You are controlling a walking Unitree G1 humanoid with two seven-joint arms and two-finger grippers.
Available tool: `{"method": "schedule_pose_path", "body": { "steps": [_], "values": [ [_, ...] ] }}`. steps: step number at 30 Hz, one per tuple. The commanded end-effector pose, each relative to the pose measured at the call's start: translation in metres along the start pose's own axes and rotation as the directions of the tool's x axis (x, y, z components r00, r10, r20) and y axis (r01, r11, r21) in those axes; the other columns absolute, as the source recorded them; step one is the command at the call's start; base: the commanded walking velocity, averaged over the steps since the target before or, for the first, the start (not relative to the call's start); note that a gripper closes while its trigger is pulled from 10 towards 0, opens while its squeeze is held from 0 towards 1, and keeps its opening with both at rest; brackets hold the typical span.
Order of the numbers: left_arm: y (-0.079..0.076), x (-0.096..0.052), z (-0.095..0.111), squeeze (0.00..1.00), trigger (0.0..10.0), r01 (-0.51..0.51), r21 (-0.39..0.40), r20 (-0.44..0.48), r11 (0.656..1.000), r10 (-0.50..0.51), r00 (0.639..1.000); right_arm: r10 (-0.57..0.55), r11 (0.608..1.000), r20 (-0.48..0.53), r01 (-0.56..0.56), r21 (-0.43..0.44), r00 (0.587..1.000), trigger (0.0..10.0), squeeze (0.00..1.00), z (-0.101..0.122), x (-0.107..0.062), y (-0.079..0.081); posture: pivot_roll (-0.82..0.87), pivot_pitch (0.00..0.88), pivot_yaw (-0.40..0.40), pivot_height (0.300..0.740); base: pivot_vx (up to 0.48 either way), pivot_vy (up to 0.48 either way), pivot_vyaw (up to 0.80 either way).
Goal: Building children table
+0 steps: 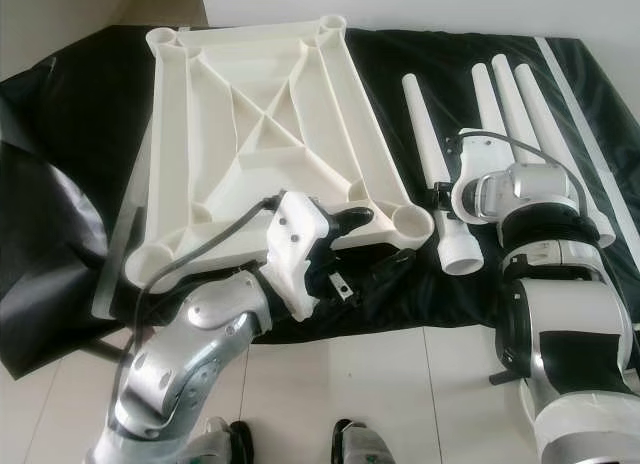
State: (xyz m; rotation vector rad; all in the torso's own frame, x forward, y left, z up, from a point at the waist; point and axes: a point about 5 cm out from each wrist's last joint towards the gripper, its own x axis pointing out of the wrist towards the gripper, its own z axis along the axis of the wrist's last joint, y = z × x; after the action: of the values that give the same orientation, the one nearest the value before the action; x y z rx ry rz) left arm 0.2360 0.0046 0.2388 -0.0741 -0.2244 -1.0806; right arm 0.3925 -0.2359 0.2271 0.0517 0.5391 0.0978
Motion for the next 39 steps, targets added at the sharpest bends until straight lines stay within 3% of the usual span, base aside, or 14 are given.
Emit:
{"method": "schedule_pose_path", "body": {
  "steps": [1,7,8,10,14,19,20,22,23,26,29,31,33,39],
  "values": [
    [0.002,0.002,0.000,0.00,10.0,-0.001,-0.038,0.006,0.999,0.001,1.000,0.022,1.000,0.090,-0.023,0.013,0.996,10.0,0.00,0.019,-0.009,0.002,-0.07,0.165,-0.010,0.740,0.000,0.000,0.00],
    [0.009,0.006,0.005,0.00,10.0,-0.002,-0.070,0.032,0.998,0.004,0.999,0.028,0.999,0.165,-0.032,0.026,0.986,10.0,0.00,0.035,-0.018,0.001,-0.08,0.142,-0.002,0.740,0.000,0.000,0.00],
    [0.018,0.011,0.015,0.00,10.0,-0.011,-0.146,0.086,0.989,0.024,0.996,0.037,0.999,0.252,-0.045,0.028,0.967,10.0,0.00,0.047,-0.026,0.002,-0.09,0.120,0.006,0.740,0.000,0.000,0.00],
    [0.025,0.014,0.021,0.00,10.0,-0.013,-0.209,0.122,0.978,0.040,0.992,0.044,0.998,0.311,-0.056,0.030,0.949,10.0,0.00,0.053,-0.032,0.002,-0.09,0.112,0.009,0.740,0.000,0.000,0.00],
    [0.032,0.016,0.024,0.00,10.0,-0.027,-0.236,0.141,0.971,0.062,0.988,0.043,0.997,0.358,-0.064,0.045,0.933,10.0,0.00,0.053,-0.035,0.001,-0.10,0.097,0.009,0.740,0.000,0.000,0.00],
    [0.055,0.019,0.020,0.00,10.0,-0.152,-0.250,0.087,0.956,0.178,0.980,0.049,0.990,0.454,-0.103,0.094,0.890,10.0,0.00,0.046,-0.042,0.002,-0.09,0.078,0.016,0.740,0.000,0.000,0.00],
    [0.070,0.021,0.015,0.00,10.0,-0.236,-0.260,0.030,0.936,0.252,0.967,0.059,0.982,0.539,-0.145,0.118,0.840,10.0,0.00,0.039,-0.047,0.005,-0.09,0.067,0.014,0.740,0.000,0.000,0.00],
    [0.070,0.021,0.015,0.00,10.0,-0.236,-0.260,0.030,0.936,0.252,0.967,0.059,0.982,0.539,-0.145,0.118,0.840,10.0,0.00,0.039,-0.047,0.005,-0.09,0.067,0.014,0.740,0.000,0.000,0.00],
    [0.083,0.022,0.007,0.00,10.0,-0.303,-0.227,-0.038,0.925,0.303,0.952,0.025,0.968,0.592,-0.168,0.187,0.806,10.0,0.00,0.029,-0.048,0.007,-0.08,0.055,0.010,0.740,0.000,0.000,0.00],
    [0.083,0.022,0.007,0.00,10.0,-0.303,-0.227,-0.038,0.925,0.303,0.952,0.025,0.968,0.592,-0.168,0.187,0.806,10.0,0.00,0.029,-0.048,0.007,-0.08,0.055,0.010,0.740,0.000,0.000,0.00],
    [0.113,0.024,-0.005,0.00,10.0,-0.435,-0.092,-0.134,0.896,0.422,0.897,-0.055,0.914,0.670,-0.233,0.333,0.740,10.0,0.00,-0.015,-0.045,0.024,-0.07,0.024,-0.003,0.740,0.000,0.000,0.00],
    [0.113,0.024,-0.005,0.00,10.0,-0.435,-0.092,-0.134,0.896,0.422,0.897,-0.055,0.914,0.670,-0.233,0.333,0.740,10.0,0.00,-0.015,-0.045,0.024,-0.07,0.024,-0.003,0.740,0.000,0.000,0.00],
    [0.122,0.023,-0.007,0.00,10.0,-0.445,-0.046,-0.157,0.894,0.434,0.887,0.028,0.901,0.739,-0.338,0.273,0.673,10.0,0.00,-0.026,-0.053,0.041,-0.07,0.006,-0.007,0.740,0.000,0.000,0.00],
    [0.125,0.029,-0.002,0.00,10.0,-0.400,0.018,-0.152,0.916,0.398,0.905,0.117,0.908,0.755,-0.378,0.182,0.645,10.0,0.00,-0.033,-0.061,0.054,-0.07,0.000,-0.009,0.740,0.000,0.000,0.00]
  ]
}}
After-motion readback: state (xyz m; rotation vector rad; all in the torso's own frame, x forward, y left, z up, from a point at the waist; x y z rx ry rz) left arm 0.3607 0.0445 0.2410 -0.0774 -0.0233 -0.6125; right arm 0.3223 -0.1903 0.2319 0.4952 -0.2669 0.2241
